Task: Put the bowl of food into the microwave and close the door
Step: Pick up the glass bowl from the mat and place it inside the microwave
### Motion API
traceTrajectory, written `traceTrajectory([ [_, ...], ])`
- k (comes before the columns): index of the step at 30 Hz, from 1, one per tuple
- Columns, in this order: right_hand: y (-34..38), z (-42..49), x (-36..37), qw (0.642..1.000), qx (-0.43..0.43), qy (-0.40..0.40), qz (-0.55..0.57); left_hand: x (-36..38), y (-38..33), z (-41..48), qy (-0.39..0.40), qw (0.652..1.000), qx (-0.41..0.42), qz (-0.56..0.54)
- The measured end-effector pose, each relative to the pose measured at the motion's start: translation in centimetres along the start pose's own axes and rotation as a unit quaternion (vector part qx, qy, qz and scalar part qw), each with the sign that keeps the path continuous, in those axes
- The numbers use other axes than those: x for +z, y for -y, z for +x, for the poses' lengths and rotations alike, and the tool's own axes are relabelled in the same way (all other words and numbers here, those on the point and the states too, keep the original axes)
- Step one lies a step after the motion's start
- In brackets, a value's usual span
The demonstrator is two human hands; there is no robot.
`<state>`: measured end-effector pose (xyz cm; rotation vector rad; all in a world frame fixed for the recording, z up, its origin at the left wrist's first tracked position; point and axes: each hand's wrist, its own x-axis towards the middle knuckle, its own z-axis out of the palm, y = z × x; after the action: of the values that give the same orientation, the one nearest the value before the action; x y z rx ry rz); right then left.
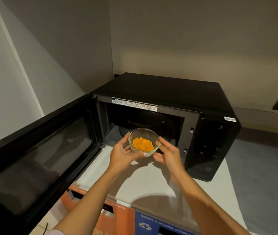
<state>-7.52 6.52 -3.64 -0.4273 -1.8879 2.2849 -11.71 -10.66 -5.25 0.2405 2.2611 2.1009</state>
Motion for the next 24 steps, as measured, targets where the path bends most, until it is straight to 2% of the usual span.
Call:
traceTrajectory([
  [10, 0.3, 11.2, 1.8, 0.997, -0.028, -0.049, -0.053, 2.3, 1.4, 11.3, 0.014, 0.999, 0.028, 0.019],
  [16, 0.3, 16.0, 2.6, 0.994, -0.008, -0.057, -0.098, 3.3, 3.1, 15.8, -0.01, 1.0, -0.016, 0.004],
  [24, -0.1, 19.6, 3.1, 0.989, -0.029, -0.071, -0.126, 3.7, 4.9, 19.7, -0.01, 0.999, -0.015, 0.046],
])
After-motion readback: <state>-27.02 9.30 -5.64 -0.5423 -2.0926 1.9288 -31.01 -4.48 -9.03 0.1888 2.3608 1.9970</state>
